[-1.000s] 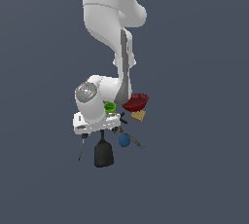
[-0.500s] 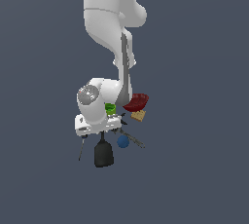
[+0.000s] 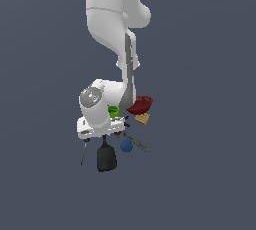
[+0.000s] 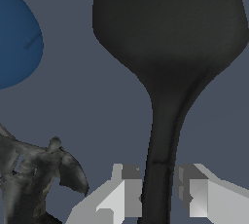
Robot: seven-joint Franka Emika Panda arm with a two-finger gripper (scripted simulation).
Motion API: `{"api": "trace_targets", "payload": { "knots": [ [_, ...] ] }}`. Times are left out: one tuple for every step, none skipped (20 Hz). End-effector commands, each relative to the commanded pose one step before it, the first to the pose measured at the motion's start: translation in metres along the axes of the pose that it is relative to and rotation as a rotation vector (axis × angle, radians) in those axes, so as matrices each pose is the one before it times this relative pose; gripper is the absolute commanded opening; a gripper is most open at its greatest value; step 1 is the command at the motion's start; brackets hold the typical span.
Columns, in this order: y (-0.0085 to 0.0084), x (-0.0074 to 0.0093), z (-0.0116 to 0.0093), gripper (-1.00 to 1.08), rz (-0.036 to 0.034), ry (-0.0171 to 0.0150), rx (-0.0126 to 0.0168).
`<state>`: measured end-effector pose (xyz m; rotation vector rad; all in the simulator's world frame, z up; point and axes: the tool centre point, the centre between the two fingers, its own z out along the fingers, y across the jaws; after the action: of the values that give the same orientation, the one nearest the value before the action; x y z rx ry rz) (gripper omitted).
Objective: Pick up a designated object from a clutter of objects.
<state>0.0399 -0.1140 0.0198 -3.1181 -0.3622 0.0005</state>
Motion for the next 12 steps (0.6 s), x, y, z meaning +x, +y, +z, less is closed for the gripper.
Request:
{"api": "trace_targets", "payload": {
  "knots": [
    [-0.00079, 0.00007, -0.00449, -1.00, 0.00021, 0.00175, -0.00092],
    [-0.00086, -0.00036, -0.00246, -1.00, 0.00000, 0.00000, 0.00000],
    [-0.00102, -0.00042, -0.00291, -1.00, 0.00000, 0.00000, 0.00000],
    [-0.00118, -0.00048, -0.00336, -1.00, 0.00000, 0.00000, 0.00000],
    [-0.00133, -0.00055, -0.00382, -1.00, 0.00000, 0.00000, 0.00000],
    [-0.00149, -0.00061, -0.00428, -1.00, 0.00000, 0.00000, 0.00000],
    [-0.00140, -0.00079, -0.00471, -1.00, 0.00048, -0.00009, -0.00002],
    [-0.00182, -0.00075, -0.00522, -1.00, 0.00000, 0.00000, 0.00000],
    [-0.00198, -0.00081, -0.00570, -1.00, 0.00000, 0.00000, 0.00000],
    [-0.00214, -0.00088, -0.00618, -1.00, 0.00000, 0.00000, 0.00000],
    [-0.00231, -0.00094, -0.00667, -1.00, 0.00000, 0.00000, 0.00000],
    [-0.00224, -0.00111, -0.00713, -1.00, 0.00046, -0.00013, -0.00011]
  ]
}}
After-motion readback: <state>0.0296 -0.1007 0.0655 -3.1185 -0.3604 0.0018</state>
